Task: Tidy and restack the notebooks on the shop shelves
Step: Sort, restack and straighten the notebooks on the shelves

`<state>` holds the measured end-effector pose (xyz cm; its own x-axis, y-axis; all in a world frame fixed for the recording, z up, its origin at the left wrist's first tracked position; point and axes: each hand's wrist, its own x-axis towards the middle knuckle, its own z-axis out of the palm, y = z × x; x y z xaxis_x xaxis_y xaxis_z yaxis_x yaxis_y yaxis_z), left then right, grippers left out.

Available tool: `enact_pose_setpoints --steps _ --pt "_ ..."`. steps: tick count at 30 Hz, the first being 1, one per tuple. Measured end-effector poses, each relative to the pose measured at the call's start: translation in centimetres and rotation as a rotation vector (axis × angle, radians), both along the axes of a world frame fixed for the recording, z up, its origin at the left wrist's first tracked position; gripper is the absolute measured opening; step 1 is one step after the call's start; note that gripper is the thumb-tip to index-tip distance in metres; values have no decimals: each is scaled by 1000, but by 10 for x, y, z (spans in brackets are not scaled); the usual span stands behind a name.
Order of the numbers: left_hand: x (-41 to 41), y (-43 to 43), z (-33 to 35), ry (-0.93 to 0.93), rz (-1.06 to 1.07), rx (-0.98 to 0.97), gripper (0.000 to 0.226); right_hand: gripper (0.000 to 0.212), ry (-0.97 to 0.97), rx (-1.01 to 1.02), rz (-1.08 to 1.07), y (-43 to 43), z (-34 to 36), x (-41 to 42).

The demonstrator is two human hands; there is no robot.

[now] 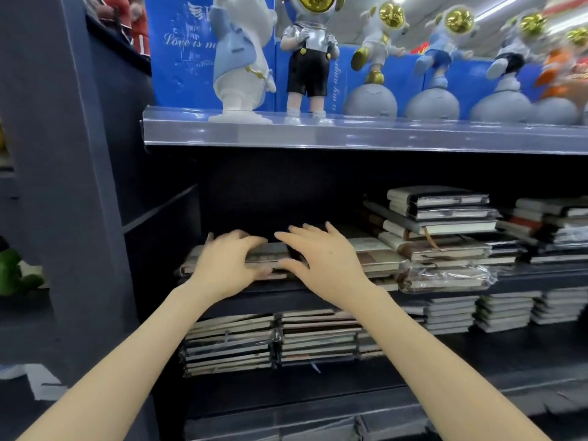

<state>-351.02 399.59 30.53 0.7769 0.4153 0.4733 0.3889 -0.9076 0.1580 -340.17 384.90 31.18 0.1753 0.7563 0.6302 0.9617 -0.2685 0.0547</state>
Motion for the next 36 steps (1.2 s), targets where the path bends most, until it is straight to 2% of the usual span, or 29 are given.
enact_pose_setpoints --steps 3,7,10,12,14,16,18,21,25,30,33,36 --pt "16 -40 6 -156 -162 -21 51 35 -58 276 -39 -46 -11 19" --pt "41 -81 5 -189 -278 -29 50 30 -32 339 -130 -108 -25 50" --pt "62 -95 0 -169 -271 -38 56 33 -45 329 -222 -142 -30 80" --pt "75 -100 -4 -86 -231 -49 66 39 -87 324 -264 -157 -30 97" --pt "83 -104 -9 31 -174 -32 86 44 -120 318 -271 -167 -30 110" --pt "87 -106 -16 45 -124 62 104 47 -152 333 -253 -173 -27 123" --pt "89 -109 -19 27 -83 137 95 51 -190 339 -228 -179 -22 138" --pt "90 -108 -18 69 -62 133 80 64 -164 355 -242 -182 -9 158" --pt "94 -104 -18 67 -72 35 80 75 -95 266 -236 -181 -8 175" --pt "96 -103 -15 86 -79 -15 80 68 -299 112 -43 -157 -22 149" --pt "87 -102 -10 18 -95 -228 87 66 -435 -81 -5 -127 -25 136" --pt "73 -99 -8 -35 -61 -363 103 64 -422 -195 -39 -100 -14 130"
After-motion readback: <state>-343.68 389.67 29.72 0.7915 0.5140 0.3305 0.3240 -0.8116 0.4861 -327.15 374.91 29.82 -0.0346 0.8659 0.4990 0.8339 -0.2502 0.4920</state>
